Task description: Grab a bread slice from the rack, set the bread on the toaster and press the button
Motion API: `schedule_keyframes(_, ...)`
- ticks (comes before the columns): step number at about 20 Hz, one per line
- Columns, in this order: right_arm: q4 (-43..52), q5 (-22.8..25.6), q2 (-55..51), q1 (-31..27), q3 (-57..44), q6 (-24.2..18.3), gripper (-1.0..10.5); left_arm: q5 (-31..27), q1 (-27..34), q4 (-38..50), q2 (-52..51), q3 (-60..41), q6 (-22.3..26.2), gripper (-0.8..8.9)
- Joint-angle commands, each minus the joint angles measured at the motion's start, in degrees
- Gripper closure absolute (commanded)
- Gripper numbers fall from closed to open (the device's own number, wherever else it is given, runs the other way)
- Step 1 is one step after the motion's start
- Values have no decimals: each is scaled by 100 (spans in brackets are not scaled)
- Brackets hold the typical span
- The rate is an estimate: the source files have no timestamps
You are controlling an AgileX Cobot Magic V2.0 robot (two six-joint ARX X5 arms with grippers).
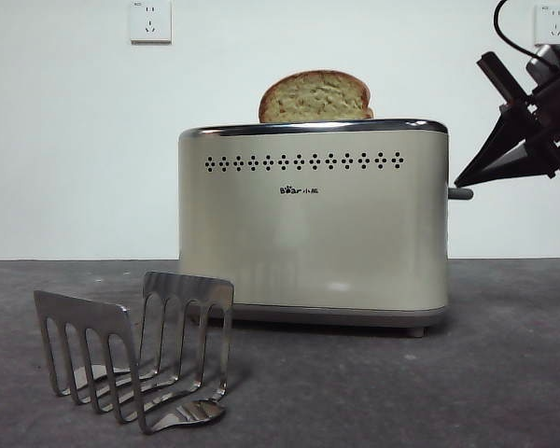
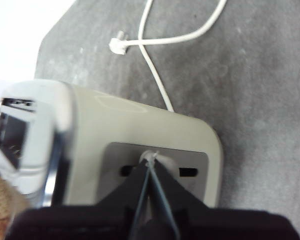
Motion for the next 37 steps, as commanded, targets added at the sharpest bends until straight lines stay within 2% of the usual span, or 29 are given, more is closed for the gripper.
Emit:
schedule_keyframes(1,-245,33,221,7,-20,-238,954,-11,63,17,-162,-468,-92,792)
schedule_keyframes(5,-461,44,345,7,-20,-448,954,-37,247,17,-341,-975,-83,792)
schedule_keyframes(11,-557,61,568,7,-20,-483,954,-306,562,17,-354,-1003,-42,792)
schedule_keyframes(14,-568,275,645,7,-20,-522,954,-291,691,17,-354,-1003,-44,792)
schedule_keyframes(29,-903,369,1377,7,-20,-673,954,-291,693,17,-354,-1003,59,792)
schedule_keyframes(37,-1128,433,1399,7,-20,-828,954,-291,693,17,-354,-1003,59,792)
